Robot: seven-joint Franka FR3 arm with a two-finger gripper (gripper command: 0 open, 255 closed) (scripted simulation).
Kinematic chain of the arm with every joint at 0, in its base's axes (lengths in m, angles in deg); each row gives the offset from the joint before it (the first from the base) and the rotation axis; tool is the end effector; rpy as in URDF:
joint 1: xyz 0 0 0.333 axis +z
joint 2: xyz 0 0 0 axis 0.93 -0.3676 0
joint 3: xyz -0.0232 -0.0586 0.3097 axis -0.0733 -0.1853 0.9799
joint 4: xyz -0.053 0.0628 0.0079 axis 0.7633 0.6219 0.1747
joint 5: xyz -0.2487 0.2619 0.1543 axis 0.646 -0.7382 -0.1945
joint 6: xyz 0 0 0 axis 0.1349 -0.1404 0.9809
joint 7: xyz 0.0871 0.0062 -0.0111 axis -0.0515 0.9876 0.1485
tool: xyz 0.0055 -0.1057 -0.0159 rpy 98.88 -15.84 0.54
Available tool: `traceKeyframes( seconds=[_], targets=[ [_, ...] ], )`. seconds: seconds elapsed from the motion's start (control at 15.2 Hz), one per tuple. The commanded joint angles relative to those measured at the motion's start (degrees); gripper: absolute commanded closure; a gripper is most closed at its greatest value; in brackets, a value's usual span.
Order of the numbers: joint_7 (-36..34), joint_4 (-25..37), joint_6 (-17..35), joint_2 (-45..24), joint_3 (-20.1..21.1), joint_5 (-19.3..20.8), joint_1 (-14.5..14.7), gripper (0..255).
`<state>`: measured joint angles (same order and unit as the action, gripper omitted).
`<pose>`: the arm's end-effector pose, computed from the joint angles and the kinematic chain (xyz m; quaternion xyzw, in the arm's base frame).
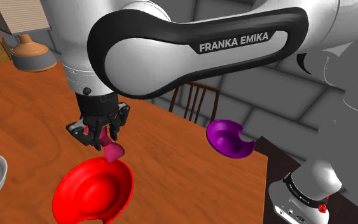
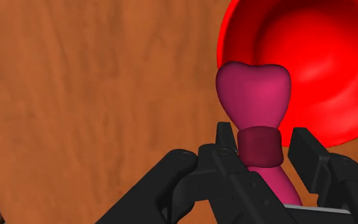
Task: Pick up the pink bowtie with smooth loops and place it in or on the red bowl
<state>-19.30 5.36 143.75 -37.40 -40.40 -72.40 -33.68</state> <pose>0.4354 0.5384 0.4737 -0.9935 -0.1089 -0.0018 0.0325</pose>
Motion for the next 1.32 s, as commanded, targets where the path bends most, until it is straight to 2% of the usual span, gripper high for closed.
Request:
traceKeyframes(
  seconds=[0.0, 0.33, 1.25],
  targets=[
    [-2.45, 1.04, -0.31, -0.74, 0.47, 0.58, 1.98, 255],
    [-7.70, 6.69, -2.33, -4.48, 1.18, 2.39, 7.15, 255],
    [-8.19, -2.39, 7.95, -5.84, 0.67, 3.10, 6.48, 255]
  ],
)
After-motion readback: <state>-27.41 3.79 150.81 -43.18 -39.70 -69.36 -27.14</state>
